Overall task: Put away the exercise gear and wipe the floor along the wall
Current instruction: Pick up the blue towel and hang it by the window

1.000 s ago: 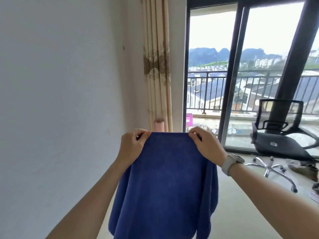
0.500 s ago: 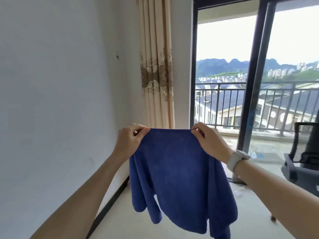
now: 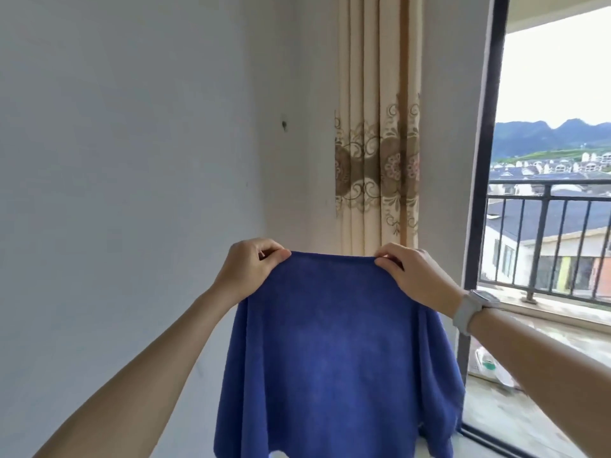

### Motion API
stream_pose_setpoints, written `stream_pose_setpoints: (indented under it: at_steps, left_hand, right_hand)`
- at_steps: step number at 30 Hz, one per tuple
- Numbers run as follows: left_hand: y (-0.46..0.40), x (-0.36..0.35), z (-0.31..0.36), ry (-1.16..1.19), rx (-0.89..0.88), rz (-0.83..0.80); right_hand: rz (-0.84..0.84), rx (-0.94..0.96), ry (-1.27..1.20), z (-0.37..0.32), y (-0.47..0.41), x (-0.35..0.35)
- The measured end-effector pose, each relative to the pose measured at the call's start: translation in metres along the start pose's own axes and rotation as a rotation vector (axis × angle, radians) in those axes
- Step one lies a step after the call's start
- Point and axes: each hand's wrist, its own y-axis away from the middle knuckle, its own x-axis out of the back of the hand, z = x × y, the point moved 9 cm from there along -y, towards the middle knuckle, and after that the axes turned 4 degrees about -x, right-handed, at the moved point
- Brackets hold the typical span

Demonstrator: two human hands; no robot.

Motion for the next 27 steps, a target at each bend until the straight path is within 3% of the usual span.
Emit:
stream_pose_setpoints:
  at_steps: [8, 15, 19, 23, 27]
  left_hand:
    - [-0.205, -0.028, -0.094, -0.014, -0.054, 0.079]
    - [-0.355, -0.075, -0.153, -0.026, -0.07, 0.022]
    - [-0.428, -0.103, -0.193, -0.115, -0.104, 0.093]
    - [-0.513, -0.117, -0.242, -0.157, -0.047, 0.255]
    - [-0.595, -0.115, -0.282, -0.226, 0.026, 0.396]
  right_hand:
    - [0.061, 0.083, 0.018, 0.051, -0.233, -0.049]
    - [0.17, 0.119, 0.139, 0.102, -0.397, -0.083]
    - [0.215, 0.108, 0.022, 0.142, -0.498, -0.115]
    - [0.178, 0.088, -0.366, 0.17, -0.607, -0.151]
    - [0.123, 0.24, -0.483, 0.166, -0.7, -0.171]
